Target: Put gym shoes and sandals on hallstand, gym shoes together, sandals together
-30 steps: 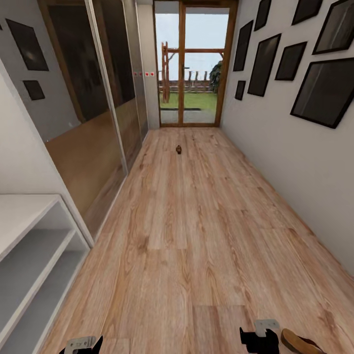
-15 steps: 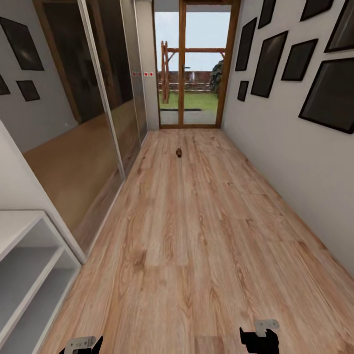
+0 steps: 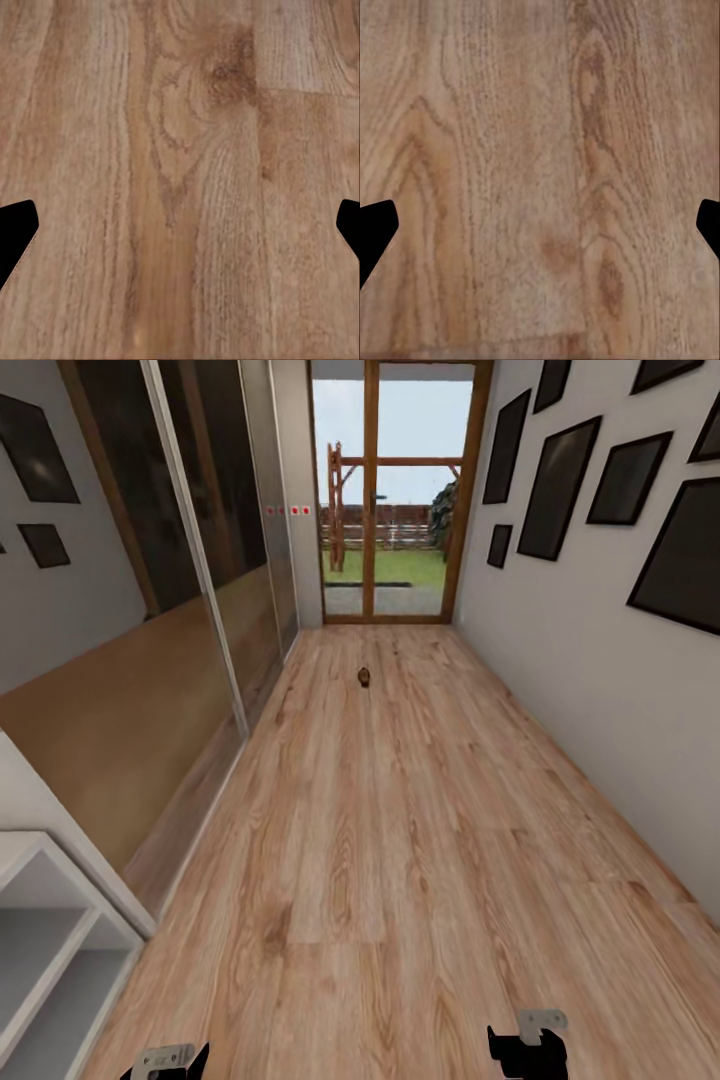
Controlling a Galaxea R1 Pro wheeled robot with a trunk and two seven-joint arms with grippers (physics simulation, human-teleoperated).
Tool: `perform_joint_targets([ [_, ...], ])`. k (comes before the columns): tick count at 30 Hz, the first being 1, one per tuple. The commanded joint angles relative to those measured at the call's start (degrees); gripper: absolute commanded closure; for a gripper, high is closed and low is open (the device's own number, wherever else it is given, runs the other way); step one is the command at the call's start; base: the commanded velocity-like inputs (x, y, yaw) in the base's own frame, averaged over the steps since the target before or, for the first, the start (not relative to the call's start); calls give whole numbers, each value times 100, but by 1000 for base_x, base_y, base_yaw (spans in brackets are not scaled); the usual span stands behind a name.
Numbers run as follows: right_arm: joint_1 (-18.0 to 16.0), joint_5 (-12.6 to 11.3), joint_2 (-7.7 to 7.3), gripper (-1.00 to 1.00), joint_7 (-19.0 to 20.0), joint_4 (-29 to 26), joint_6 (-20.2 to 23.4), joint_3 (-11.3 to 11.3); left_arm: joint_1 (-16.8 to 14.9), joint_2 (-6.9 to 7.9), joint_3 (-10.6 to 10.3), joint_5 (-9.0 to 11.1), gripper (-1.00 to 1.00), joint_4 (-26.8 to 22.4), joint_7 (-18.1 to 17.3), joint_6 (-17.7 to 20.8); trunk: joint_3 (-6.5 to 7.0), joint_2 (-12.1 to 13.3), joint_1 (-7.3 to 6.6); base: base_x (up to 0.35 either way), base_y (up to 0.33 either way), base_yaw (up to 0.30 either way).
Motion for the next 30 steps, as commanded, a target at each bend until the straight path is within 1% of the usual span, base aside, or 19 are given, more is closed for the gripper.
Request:
perform_joint_targets([
  [1,-3,61,1,-100,-17,7,-19,-45,-2,-2,26,44,-100,7,-60,1,-5,-2,2,339,0,0],
  [30,-2,61,3,-100,-18,7,-18,-45,-3,-3,26,43,-100,9,-60,1,-5,-2,2,339,0,0],
])
